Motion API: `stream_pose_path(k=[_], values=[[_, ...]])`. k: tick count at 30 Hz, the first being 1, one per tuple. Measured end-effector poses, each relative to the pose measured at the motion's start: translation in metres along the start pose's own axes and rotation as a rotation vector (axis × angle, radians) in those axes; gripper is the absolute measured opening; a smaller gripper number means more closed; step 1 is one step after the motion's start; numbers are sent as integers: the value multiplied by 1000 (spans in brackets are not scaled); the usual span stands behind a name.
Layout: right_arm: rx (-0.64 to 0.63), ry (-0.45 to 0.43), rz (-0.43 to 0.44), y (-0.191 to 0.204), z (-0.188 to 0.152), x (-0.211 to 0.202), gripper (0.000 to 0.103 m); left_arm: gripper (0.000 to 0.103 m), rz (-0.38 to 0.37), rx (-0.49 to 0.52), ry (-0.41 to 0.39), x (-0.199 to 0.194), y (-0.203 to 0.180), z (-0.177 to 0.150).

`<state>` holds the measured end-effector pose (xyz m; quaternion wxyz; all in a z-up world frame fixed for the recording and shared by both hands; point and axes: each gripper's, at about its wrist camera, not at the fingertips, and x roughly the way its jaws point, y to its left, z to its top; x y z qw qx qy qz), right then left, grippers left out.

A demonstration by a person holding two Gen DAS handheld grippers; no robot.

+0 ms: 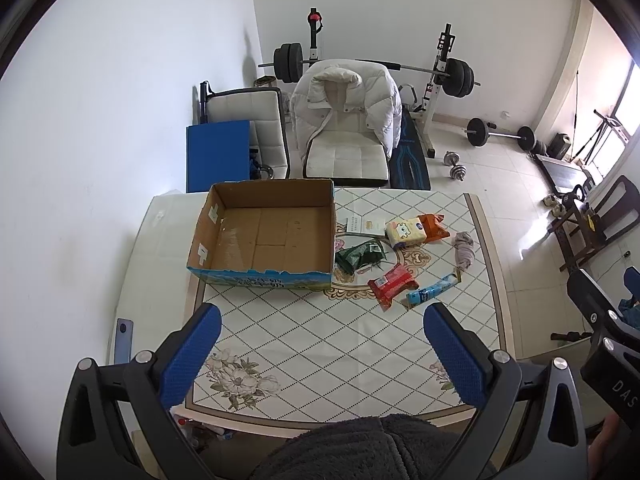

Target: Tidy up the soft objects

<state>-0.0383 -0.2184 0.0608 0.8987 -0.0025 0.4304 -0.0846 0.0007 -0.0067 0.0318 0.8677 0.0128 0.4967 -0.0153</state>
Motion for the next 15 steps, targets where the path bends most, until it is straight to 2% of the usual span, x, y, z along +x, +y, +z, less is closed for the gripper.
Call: stream_pose_path(k=[15], values=[[5, -2, -4, -5, -3, 1, 103, 103, -9, 0, -9, 1, -2, -7]])
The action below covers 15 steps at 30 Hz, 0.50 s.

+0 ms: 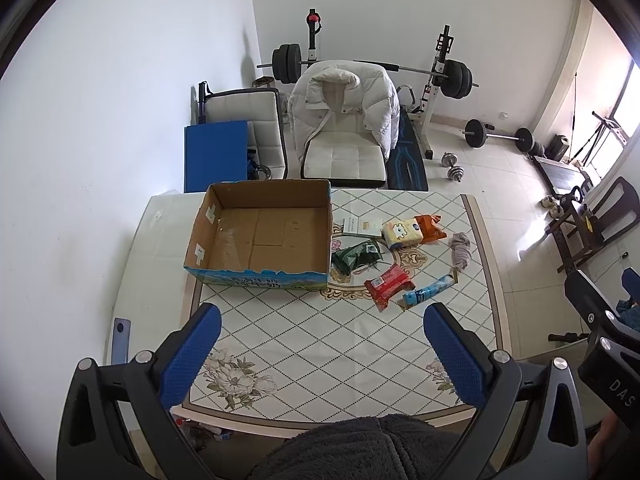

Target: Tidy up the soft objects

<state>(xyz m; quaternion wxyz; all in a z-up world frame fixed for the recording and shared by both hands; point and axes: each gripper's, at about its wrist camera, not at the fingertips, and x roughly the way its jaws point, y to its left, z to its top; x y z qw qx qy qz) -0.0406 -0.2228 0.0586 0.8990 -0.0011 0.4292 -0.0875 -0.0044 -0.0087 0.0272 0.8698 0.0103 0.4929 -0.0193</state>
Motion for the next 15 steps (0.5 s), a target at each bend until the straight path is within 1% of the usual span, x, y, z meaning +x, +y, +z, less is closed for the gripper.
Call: stream_pose_path(k=[15], values=[[0, -4, 0, -4, -4, 0, 103, 103, 0, 0, -1, -1, -6, -1]])
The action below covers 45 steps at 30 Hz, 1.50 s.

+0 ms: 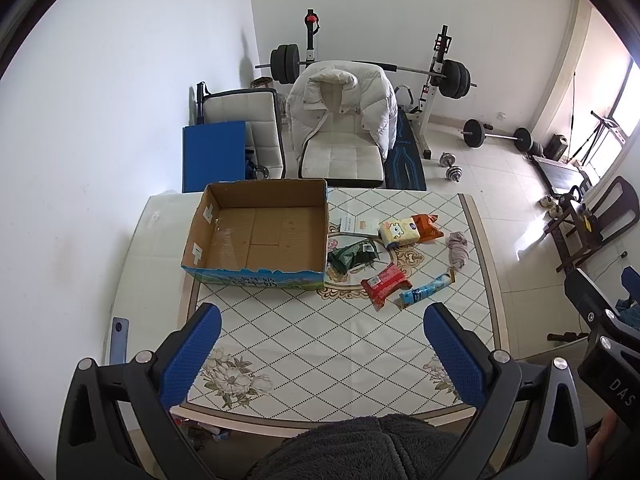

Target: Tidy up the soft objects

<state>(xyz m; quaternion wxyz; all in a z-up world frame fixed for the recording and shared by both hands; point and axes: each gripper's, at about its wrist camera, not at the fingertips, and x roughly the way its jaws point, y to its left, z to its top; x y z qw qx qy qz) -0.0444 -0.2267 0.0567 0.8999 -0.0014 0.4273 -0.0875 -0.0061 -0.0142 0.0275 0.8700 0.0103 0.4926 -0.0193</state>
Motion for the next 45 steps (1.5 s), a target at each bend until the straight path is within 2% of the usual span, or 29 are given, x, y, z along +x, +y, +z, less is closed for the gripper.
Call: stream_pose_path(k=[11, 14, 17, 21, 24, 27, 31, 37, 42, 45], values=[[16, 15, 13, -4, 0, 11, 103, 103, -3, 3, 9, 7, -8, -1], [36, 55, 25, -14, 2, 32, 103, 103, -2, 23, 18, 22, -18, 8], [81, 147, 56, -33, 7, 75, 103, 103, 2, 70, 26, 52, -31, 22], [148, 310, 66, -64, 5, 157, 103, 103, 51, 175, 58, 116, -56, 43], [190, 419, 79, -86, -1, 225, 103, 103, 56, 271, 102, 177, -82, 60], [204, 483, 70, -103, -5, 290, 103, 103, 65, 365, 169, 240, -111, 74], [192, 579, 101, -122, 2, 375, 103, 103, 86, 506, 242, 319, -153, 87], [118, 664, 149, -130, 20, 475, 103, 103, 87, 690, 338, 426, -206, 99], [101, 741, 186, -131, 29, 552, 103, 103, 74, 851, 432, 505, -239, 94], [84, 770, 175, -131, 31, 583, 103, 103, 50, 899, 504, 541, -249, 87]])
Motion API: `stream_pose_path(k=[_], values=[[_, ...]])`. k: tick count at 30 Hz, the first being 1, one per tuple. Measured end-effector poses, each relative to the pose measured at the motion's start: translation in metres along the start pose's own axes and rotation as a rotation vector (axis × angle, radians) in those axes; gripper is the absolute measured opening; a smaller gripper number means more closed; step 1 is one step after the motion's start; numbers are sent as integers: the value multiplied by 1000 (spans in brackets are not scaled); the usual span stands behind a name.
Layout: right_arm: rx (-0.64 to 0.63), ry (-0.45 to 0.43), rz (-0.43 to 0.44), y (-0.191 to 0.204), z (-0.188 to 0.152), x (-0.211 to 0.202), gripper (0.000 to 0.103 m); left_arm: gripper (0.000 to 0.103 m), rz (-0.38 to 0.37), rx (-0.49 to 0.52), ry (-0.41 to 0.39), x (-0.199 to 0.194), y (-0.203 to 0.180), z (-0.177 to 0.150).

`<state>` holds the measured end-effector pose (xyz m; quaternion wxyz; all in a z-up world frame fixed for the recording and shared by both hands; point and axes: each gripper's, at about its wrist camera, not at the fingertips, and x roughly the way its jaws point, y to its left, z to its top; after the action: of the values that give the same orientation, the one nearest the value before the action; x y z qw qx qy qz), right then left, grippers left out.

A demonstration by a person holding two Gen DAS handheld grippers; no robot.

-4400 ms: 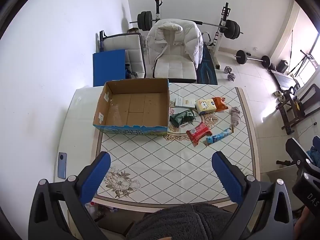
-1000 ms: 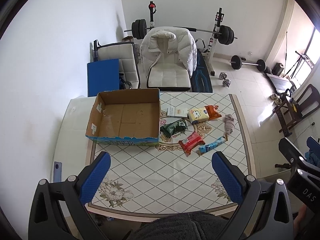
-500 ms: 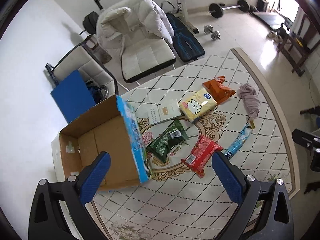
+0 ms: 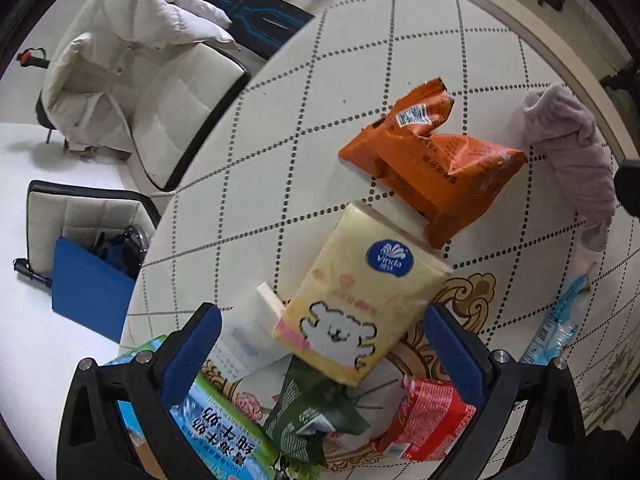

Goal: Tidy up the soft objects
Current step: 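Grasp the yellow Vinda tissue pack with left tool while right tool grasps orange snack bag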

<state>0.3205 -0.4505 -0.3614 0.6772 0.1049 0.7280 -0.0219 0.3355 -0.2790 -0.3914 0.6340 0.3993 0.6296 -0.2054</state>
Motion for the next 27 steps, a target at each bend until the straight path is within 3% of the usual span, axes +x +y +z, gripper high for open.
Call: stream_pose_path(k=[4, 7, 10, 15, 17, 20, 22, 26, 27], values=[[9, 23, 34, -2, 18, 13, 103, 100, -17, 63, 22, 22, -8, 10], [5, 22, 56, 2, 27, 15, 103, 73, -96, 0, 52, 29, 2, 10], [0, 23, 79, 11, 36, 18, 103, 68, -183, -186, 73, 32, 32, 3], [8, 42, 144, 35, 51, 31, 103, 66, -471, -663, 126, 58, 101, -23], [-2, 66, 153, 49, 58, 39, 103, 66, -528, -742, 135, 66, 112, -29], [1, 113, 159, 66, 64, 57, 101, 66, -501, -751, 143, 71, 115, -31], [9, 144, 138, 73, 65, 70, 94, 66, -472, -727, 159, 75, 109, -29], [35, 192, 98, 73, 63, 89, 66, 64, -415, -690, 145, 75, 98, -27], [43, 197, 88, 72, 62, 93, 54, 63, -400, -683, 139, 75, 95, -31]])
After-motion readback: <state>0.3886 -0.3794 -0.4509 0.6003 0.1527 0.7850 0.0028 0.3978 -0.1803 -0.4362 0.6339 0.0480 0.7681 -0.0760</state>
